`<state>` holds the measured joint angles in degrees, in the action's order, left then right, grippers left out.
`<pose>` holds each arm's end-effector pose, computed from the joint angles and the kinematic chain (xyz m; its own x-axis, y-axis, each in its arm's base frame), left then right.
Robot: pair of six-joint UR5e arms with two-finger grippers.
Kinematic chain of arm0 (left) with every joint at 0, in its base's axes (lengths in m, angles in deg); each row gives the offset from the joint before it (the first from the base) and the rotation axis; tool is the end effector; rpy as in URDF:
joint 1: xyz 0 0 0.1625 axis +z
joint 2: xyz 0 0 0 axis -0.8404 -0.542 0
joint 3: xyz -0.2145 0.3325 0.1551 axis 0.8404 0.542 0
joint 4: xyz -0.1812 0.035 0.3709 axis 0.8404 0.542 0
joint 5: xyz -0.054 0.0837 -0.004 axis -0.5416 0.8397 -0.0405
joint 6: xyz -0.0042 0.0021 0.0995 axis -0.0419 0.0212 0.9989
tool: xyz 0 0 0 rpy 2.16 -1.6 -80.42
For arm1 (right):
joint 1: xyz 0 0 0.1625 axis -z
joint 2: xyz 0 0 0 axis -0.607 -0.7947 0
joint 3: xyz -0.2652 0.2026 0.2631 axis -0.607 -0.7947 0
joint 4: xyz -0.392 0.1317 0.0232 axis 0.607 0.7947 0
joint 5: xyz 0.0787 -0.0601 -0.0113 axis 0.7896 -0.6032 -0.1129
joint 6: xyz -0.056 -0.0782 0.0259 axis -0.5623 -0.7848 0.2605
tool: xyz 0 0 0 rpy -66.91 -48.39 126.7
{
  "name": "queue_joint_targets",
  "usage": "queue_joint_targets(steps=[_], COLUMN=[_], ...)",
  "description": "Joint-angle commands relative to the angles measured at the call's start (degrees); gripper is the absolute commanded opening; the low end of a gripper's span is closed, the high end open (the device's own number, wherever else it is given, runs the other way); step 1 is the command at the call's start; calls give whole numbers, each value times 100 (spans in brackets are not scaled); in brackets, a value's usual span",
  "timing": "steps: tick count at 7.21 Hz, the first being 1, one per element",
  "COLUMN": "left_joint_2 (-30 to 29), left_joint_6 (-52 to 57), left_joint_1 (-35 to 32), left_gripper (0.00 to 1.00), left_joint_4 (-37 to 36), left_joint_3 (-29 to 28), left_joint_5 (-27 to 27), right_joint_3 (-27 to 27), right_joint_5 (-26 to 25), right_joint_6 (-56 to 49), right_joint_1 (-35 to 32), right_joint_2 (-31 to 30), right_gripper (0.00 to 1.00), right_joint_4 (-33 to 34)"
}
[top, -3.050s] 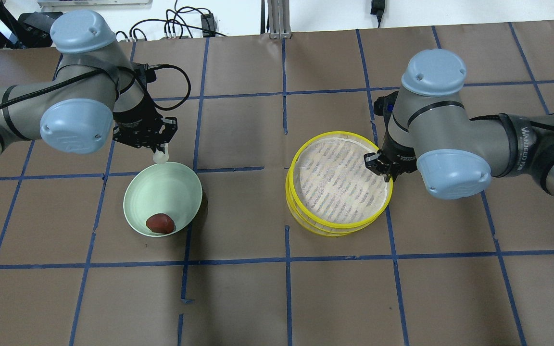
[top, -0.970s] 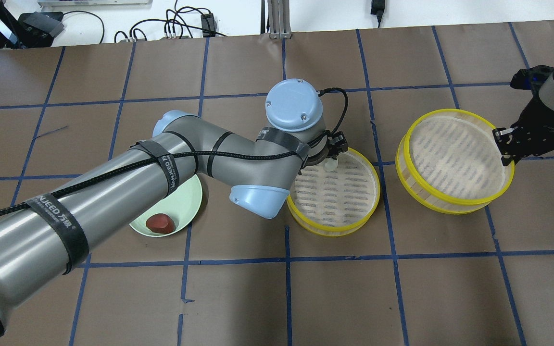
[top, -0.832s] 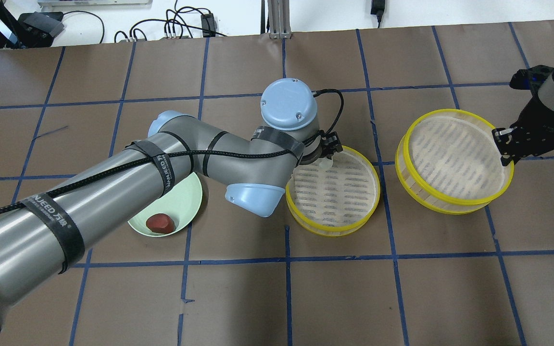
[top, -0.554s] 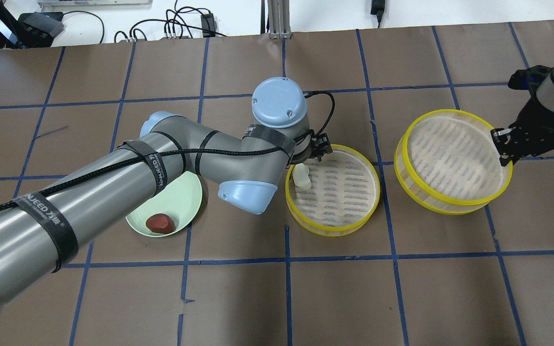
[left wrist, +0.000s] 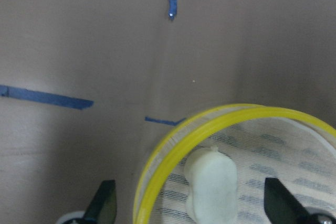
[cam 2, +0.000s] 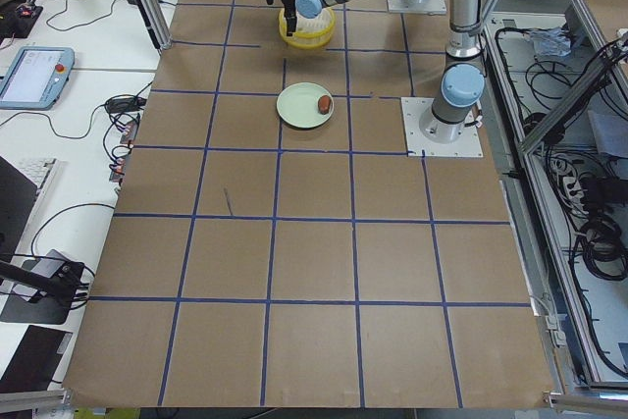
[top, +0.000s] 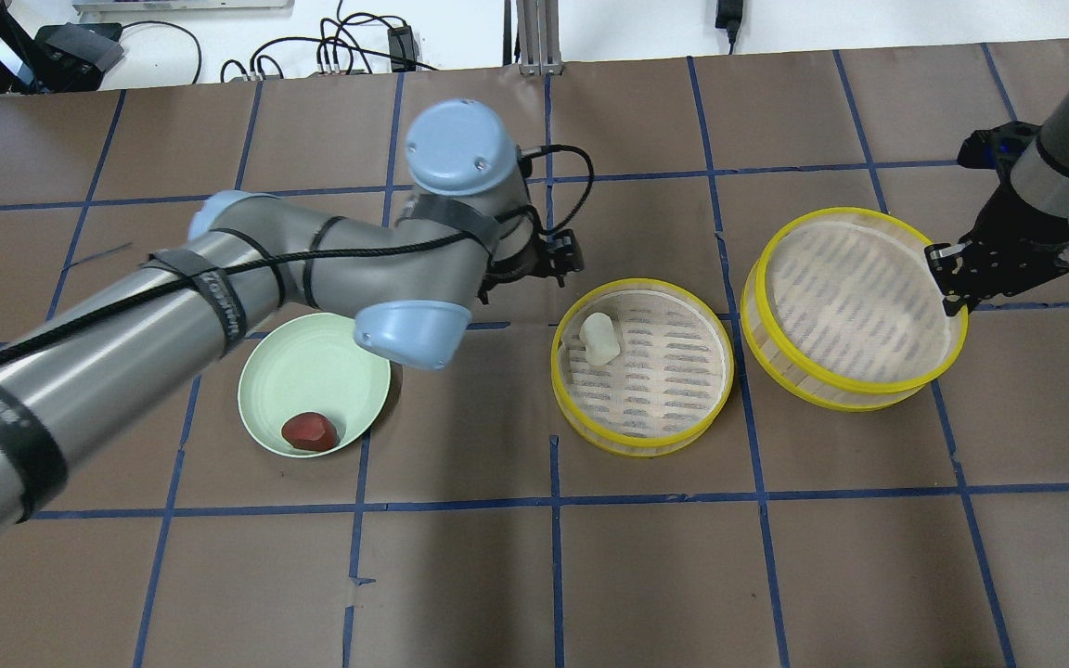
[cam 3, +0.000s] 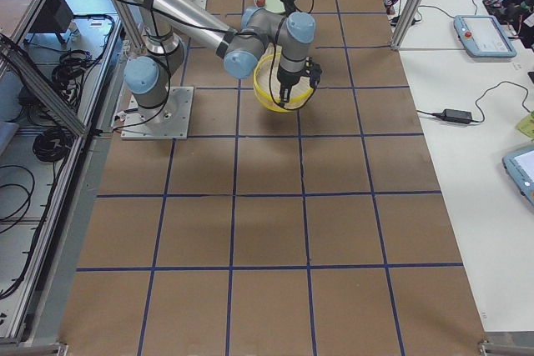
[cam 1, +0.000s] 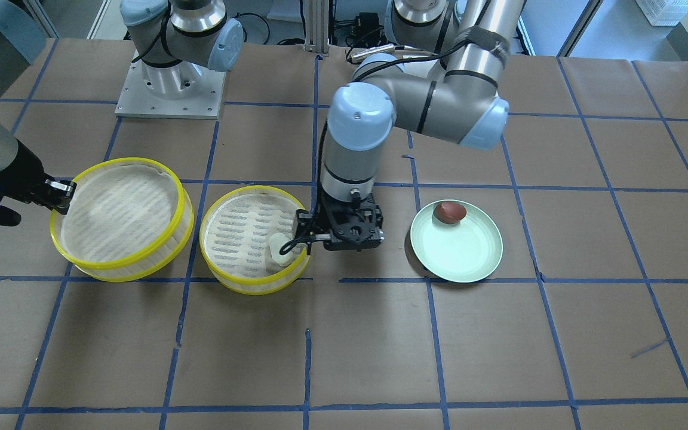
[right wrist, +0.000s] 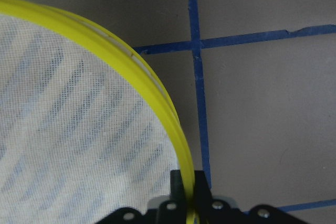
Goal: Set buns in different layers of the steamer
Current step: 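Open the left gripper to drop the white bun into the bottom tier, then set the top tier onto the bottom tier with the right gripper while the left returns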
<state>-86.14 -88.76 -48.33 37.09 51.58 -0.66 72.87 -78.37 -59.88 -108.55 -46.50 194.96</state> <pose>-0.2881 -0.5260 0.2935 -0.9910 -0.1059 0.0813 -0.1144 0.9875 -0.1081 -0.0380 -0.5055 0.3250 -0.9959 0.0808 0.0395 0.0843 0.9916 0.0983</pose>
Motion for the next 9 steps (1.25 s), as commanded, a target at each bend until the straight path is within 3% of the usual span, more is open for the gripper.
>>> queue_joint_targets(steps=[1, 3, 5, 8, 9], left_joint_2=[819, 1041, 1060, 946, 893], left_joint_6=[1858, 2296, 2279, 2507, 2533], left_joint_1=[1316, 2128, 2358, 2587, 2588], left_gripper=[100, 100, 100, 96, 88], left_joint_4=[1448, 1655, 1647, 1524, 1419], left_joint_3=[207, 1065, 1779, 1975, 1975], left_joint_5=[35, 44, 35, 27, 26], right_joint_3=[-111, -190, -182, -173, -156], right_joint_5=[-4, -39, -74, -294, -303], right_joint_6=[974, 1940, 1990, 1919, 1910], right_joint_1=[-1235, -2142, -2427, -2507, -2507], right_joint_2=[11, 238, 423, 538, 564], right_gripper=[7, 7, 7, 7, 8], right_joint_4=[66, 93, 110, 242, 321])
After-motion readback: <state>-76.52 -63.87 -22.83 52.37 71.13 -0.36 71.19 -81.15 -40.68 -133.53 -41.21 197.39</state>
